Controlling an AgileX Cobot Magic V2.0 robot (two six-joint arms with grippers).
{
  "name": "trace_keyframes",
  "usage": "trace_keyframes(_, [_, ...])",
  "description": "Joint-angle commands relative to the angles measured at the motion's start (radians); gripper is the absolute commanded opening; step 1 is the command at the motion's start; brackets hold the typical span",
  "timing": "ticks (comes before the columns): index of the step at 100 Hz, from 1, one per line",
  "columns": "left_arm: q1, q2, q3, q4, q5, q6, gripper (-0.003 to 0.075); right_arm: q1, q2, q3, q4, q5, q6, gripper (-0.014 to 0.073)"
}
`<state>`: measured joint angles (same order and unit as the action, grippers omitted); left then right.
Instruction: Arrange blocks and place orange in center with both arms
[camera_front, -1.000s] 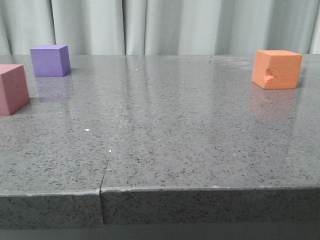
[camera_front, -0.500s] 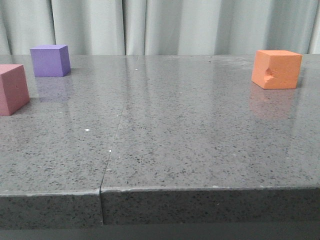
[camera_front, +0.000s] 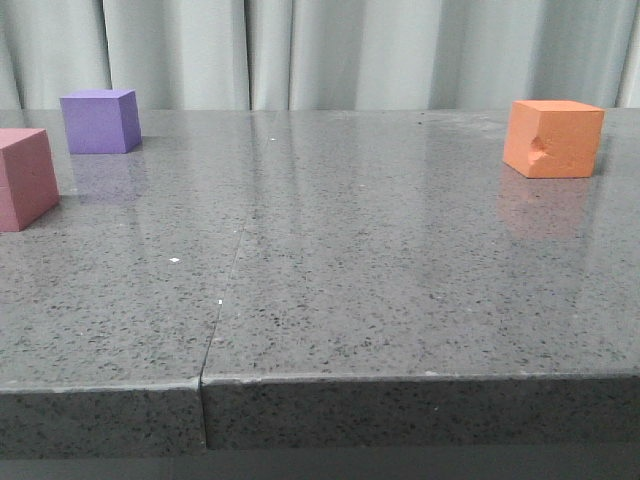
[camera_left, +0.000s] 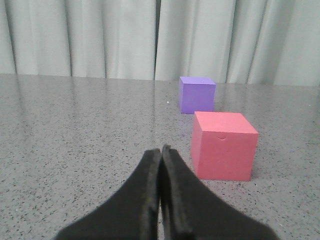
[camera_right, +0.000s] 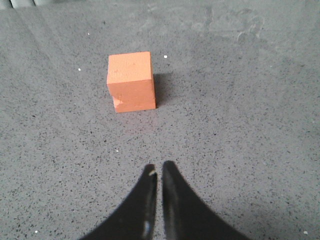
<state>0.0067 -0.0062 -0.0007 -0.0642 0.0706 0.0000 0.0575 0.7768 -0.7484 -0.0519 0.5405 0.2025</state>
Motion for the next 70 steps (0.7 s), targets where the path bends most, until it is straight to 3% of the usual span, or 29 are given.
trace_keyframes(1, [0.0,-0.027,0.041,-0.005,-0.082,0.0,-0.002,-0.007,0.058,-0.092,0.0,-0.031,-0.005,0.0286])
trace_keyframes(12, [0.0,-0.027,0.041,-0.005,-0.082,0.0,-0.002,0.0,0.128,-0.159,0.0,-0.017,-0.013,0.0561])
trace_keyframes(20, [0.0,-0.027,0.041,-0.005,-0.082,0.0,-0.002,0.0,0.176,-0.209,0.0,-0.005,-0.014,0.0671])
trace_keyframes(70, [0.0,-0.027,0.041,-0.005,-0.082,0.0,-0.002,0.001,0.506,-0.588,0.04,0.226,-0.08,0.0644])
